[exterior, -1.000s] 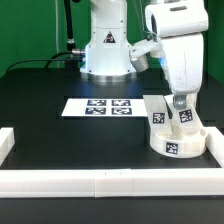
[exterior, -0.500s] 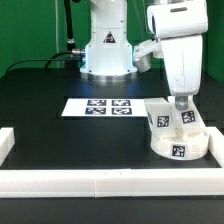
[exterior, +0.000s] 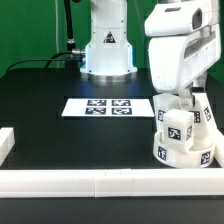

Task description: Assemble stool

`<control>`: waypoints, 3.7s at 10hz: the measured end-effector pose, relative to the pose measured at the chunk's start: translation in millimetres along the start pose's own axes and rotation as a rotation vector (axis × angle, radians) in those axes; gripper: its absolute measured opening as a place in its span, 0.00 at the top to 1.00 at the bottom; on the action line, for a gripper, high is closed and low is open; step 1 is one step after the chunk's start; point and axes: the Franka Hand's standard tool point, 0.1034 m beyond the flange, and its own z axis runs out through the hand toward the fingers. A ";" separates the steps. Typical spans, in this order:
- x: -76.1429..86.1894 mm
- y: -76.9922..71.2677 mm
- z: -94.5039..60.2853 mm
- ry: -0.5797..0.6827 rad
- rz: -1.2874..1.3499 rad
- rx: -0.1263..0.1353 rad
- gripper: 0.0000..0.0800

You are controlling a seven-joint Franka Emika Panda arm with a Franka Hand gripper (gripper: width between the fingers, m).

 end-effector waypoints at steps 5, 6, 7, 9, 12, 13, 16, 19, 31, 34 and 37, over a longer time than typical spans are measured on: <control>3.0 -2.1 3.1 0.017 0.391 0.015 0.58; 4.4 -3.6 3.5 0.019 0.469 0.015 0.58; 5.9 -4.7 3.5 0.018 0.569 0.014 0.58; 6.5 -5.9 3.6 0.015 0.700 0.008 0.58; 3.4 -8.8 4.4 0.028 0.860 0.016 0.58; 3.6 -9.1 4.6 0.028 0.833 0.016 0.49; 4.9 -8.3 -9.6 0.026 0.791 0.017 0.21; 6.6 -3.6 -27.2 0.042 0.765 0.030 0.19; 8.0 0.8 -28.8 -0.062 -0.596 -0.034 0.19; 8.7 1.0 -28.4 -0.081 -0.818 -0.038 0.19; 6.7 3.6 -27.5 -0.099 -1.120 -0.035 0.19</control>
Offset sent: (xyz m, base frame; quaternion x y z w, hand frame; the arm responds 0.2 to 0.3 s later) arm 0.0036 -0.0020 -0.0082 -0.0199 -0.0084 0.1606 0.9868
